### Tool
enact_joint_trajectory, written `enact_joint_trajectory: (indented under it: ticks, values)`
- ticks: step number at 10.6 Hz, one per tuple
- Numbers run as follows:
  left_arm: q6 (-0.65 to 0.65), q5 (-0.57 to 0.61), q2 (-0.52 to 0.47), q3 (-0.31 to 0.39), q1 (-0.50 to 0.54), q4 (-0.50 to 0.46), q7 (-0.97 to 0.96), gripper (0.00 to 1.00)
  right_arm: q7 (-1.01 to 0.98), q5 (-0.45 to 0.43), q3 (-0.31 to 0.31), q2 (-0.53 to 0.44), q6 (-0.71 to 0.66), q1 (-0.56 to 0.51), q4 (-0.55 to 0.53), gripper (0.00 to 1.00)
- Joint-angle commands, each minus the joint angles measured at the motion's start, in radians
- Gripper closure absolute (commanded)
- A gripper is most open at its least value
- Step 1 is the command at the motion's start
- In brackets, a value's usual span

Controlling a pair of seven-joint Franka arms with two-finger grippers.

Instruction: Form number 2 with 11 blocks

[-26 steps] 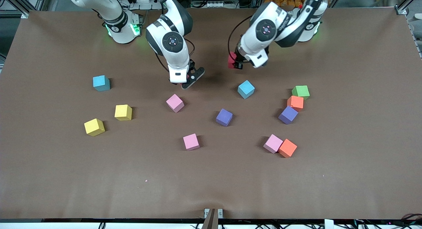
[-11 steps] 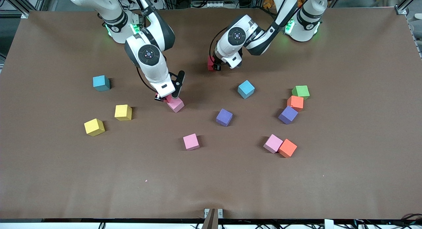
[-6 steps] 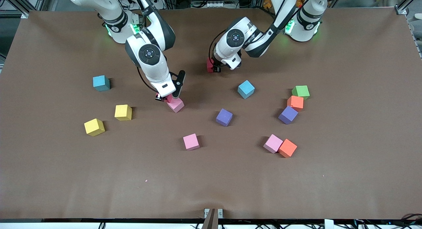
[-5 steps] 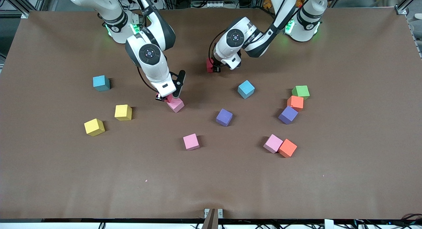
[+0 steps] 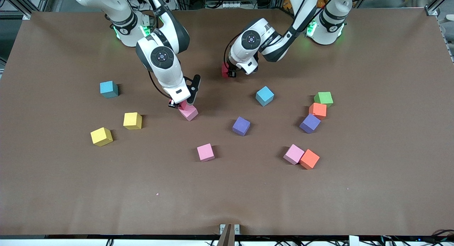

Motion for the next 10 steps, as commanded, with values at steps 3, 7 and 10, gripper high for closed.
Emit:
enact_joint_trajectory:
  ticks: [3,7,10]
  values:
    - [0.013,0.039,0.016,0.009,-0.012,0.017,-0.032,0.00,-0.007,-0.018,0.004,-0.010,-0.003,0.002,-0.001,0.73]
    - [-0.006,0.055,-0.026,0.007,-0.007,0.017,-0.032,0.00,-0.002,-0.018,0.006,-0.010,-0.006,0.005,-0.001,0.73]
    - [-0.102,0.073,-0.100,0.009,0.024,0.032,-0.025,0.00,0.004,-0.018,0.006,-0.010,-0.007,0.031,-0.001,0.73]
